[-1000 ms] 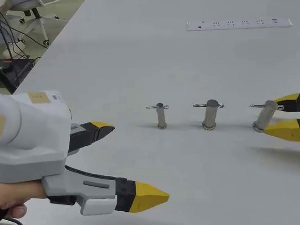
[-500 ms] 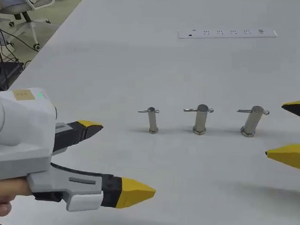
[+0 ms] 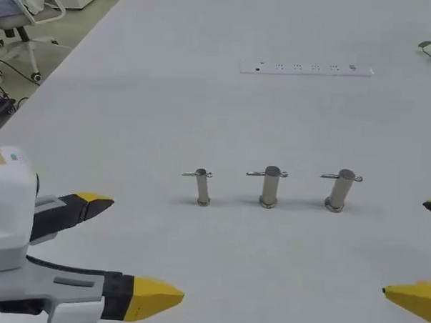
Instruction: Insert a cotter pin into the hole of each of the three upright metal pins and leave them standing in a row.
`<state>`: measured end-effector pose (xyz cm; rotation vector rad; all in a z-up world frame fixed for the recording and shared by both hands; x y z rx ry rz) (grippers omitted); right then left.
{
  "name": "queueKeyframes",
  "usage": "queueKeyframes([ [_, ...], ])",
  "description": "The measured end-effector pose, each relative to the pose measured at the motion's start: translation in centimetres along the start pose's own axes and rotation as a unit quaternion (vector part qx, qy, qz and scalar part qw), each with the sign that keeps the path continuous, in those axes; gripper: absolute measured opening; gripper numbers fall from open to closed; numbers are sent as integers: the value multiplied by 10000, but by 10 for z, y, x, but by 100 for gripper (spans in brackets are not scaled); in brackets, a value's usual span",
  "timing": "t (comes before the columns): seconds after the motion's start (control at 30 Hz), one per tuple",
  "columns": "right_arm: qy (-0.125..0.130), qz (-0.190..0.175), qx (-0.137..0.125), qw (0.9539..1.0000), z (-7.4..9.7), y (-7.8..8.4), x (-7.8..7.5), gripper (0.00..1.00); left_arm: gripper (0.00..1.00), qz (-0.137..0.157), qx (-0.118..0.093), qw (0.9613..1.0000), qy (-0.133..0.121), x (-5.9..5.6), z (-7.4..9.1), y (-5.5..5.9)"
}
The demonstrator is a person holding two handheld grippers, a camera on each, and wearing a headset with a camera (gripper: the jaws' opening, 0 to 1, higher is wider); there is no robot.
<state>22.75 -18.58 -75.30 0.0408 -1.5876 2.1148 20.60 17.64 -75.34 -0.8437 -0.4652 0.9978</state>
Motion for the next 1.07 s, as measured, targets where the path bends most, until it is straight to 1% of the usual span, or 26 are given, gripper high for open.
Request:
queueKeyframes([
  [0.1,49,-122,-50,9999,2,3,11,99,99,10,-28,10000,-8,0,4,1],
  [0.13,74,-229,-53,9997,3,5,13,100,99,9,-26,10000,1,0,5,2],
  [0.23,141,-301,-49,9994,4,9,20,100,99,18,-2,10000,-16,0,7,4],
  [0.33,241,-383,-47,9990,6,11,24,100,99,31,17,10000,-58,2,10,7],
  [0.53,414,-450,-121,9981,11,11,26,100,99,51,5,10000,-83,1,14,11],
  [0.6,464,-443,-161,9978,13,10,27,100,99,60,5,10000,-73,-1,15,12],
  [0.7,569,-459,-154,9972,16,10,27,100,99,40,44,10000,-25,-3,15,14],
  [0.8,623,-487,-119,9968,17,11,27,100,99,23,66,10000,18,-4,16,15],
  [0.9,656,-528,-27,9964,16,13,25,100,99,9,119,9999,29,-5,15,15],
  [1.07,651,-519,63,9965,12,14,25,100,99,-49,192,9998,62,-7,15,15],
])
Point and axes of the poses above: the centre of the closed fingertips' face, and the gripper's own axes: z roughly backward along the fingers, x roughly to its left, y roughly out of its underside, the point moved 8 cm from there along z, roughly backward along the fingers, and after that the axes turned 15 degrees about -y, right-handed, at the moved point
